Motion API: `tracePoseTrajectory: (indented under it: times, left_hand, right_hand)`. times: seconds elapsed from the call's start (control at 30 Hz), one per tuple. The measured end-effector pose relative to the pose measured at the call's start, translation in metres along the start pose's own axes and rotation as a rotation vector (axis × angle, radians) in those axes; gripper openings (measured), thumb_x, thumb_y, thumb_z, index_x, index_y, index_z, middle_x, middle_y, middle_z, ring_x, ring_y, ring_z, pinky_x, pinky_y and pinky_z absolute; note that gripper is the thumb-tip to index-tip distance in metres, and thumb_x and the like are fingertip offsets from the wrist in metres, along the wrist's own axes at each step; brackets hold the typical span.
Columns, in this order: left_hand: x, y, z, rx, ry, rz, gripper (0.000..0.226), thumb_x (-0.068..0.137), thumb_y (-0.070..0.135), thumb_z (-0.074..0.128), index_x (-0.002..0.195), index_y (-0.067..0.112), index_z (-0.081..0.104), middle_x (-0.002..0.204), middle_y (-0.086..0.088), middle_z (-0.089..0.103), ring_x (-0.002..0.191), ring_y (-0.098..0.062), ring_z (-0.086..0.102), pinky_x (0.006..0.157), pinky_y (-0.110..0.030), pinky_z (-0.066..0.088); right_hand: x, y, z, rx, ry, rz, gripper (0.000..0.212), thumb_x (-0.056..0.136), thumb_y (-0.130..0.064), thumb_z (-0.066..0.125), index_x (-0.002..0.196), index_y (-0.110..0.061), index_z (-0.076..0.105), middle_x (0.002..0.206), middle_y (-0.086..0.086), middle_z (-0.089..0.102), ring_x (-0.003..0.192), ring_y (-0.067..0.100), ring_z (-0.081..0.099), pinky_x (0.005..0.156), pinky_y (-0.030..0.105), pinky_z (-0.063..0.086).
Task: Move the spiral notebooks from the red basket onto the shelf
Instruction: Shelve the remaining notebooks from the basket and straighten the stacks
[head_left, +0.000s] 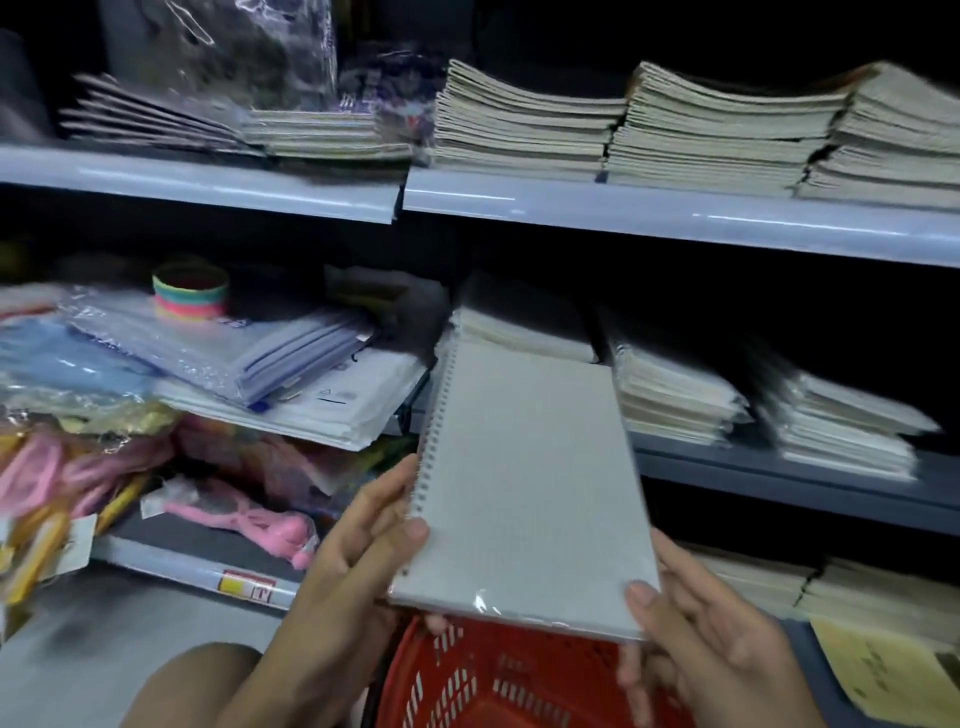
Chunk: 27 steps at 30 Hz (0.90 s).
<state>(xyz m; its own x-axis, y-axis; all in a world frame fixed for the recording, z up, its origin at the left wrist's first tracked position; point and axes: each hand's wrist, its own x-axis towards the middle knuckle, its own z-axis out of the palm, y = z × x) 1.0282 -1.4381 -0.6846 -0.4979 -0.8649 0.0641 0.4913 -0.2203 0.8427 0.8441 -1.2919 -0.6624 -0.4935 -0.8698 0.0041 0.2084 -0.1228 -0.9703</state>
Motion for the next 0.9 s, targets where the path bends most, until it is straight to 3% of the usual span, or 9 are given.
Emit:
tracePoseTrajectory:
  times: [0.07,0.17,0.27,0.37,0.5,0.6,0.7,0.8,0.9]
  left_hand:
    - [0.017,0.009,0.005,0.028,-0.016,0.015,0.046,0.085,0.008,0.060,0.128,0.024,0.065,0.122,-0.012,0.069,0.053,-0.021,0.060,0.038,-0.028,0.049]
    - [0.048,0.024,0.017,0.094,-0.021,0.050,0.047,0.087,0.014,0.059,0.133,0.026,0.061,0.127,-0.009,0.066,0.053,-0.016,0.060,0.037,-0.024,0.047]
    - [0.086,0.034,0.028,0.085,0.033,0.068,0.042,0.093,0.015,0.058,0.134,0.024,0.059,0.109,-0.004,0.072,0.058,-0.011,0.063,0.039,-0.023,0.049]
    - [0.124,0.038,0.037,0.073,0.078,0.069,0.039,0.096,0.013,0.060,0.134,0.017,0.057,0.103,-0.003,0.074,0.066,-0.011,0.068,0.046,-0.024,0.053]
    - [0.150,0.034,0.039,0.066,0.120,0.122,0.036,0.095,0.010,0.062,0.131,0.014,0.057,0.114,-0.014,0.068,0.081,-0.021,0.070,0.055,-0.029,0.057]
    - [0.144,0.026,0.036,0.072,0.083,0.201,0.041,0.084,0.013,0.070,0.124,0.013,0.061,0.110,-0.017,0.066,0.093,-0.023,0.067,0.069,-0.032,0.059]
    - [0.134,0.020,0.034,0.108,0.080,0.239,0.052,0.073,0.013,0.073,0.123,0.015,0.061,0.121,-0.022,0.064,0.091,-0.024,0.072,0.075,-0.032,0.060]
    - [0.139,0.016,0.032,0.175,0.140,0.254,0.052,0.076,0.012,0.076,0.125,0.017,0.062,0.126,-0.022,0.062,0.092,-0.030,0.074,0.069,-0.029,0.060]
    - [0.165,0.016,0.036,0.298,0.206,0.297,0.044,0.083,0.013,0.077,0.125,0.019,0.065,0.112,-0.007,0.070,0.076,-0.020,0.073,0.060,-0.026,0.058]
  right_hand:
    - [0.022,0.000,0.003,0.013,0.017,-0.039,0.080,0.050,-0.039,0.095,0.122,-0.016,0.069,0.091,0.025,0.072,0.045,0.034,0.053,0.038,0.031,0.044]
    - [0.062,-0.004,0.005,0.037,0.037,-0.052,0.043,0.083,-0.009,0.068,0.124,-0.021,0.065,0.094,0.017,0.073,0.050,0.026,0.054,0.039,0.030,0.041]
    - [0.100,-0.015,0.009,0.010,-0.005,-0.051,0.032,0.095,-0.004,0.057,0.122,-0.018,0.066,0.096,0.010,0.075,0.055,0.021,0.054,0.042,0.027,0.042]
    - [0.135,-0.025,0.013,0.031,0.029,-0.024,0.020,0.096,-0.003,0.058,0.105,-0.017,0.068,0.085,0.005,0.073,0.056,0.016,0.053,0.045,0.026,0.040]
    - [0.166,-0.026,0.015,0.113,0.107,0.015,0.041,0.092,-0.005,0.066,0.130,-0.008,0.052,0.092,0.011,0.063,0.062,0.017,0.059,0.055,0.027,0.048]
    - [0.162,-0.018,0.011,0.260,0.142,-0.045,0.049,0.085,-0.001,0.070,0.129,-0.009,0.050,0.096,0.017,0.069,0.079,0.024,0.067,0.071,0.030,0.054]
    - [0.155,-0.007,0.008,0.177,0.174,-0.143,0.046,0.078,-0.001,0.072,0.120,-0.010,0.057,0.101,0.016,0.074,0.085,0.025,0.071,0.081,0.033,0.054]
    - [0.162,0.000,0.012,0.081,0.257,-0.192,0.039,0.082,-0.006,0.074,0.119,-0.012,0.062,0.090,0.012,0.076,0.076,0.021,0.072,0.077,0.034,0.056]
    - [0.187,0.000,0.019,0.017,0.352,-0.217,0.041,0.084,-0.015,0.077,0.123,-0.018,0.063,0.074,0.001,0.075,0.064,0.015,0.065,0.064,0.031,0.055]
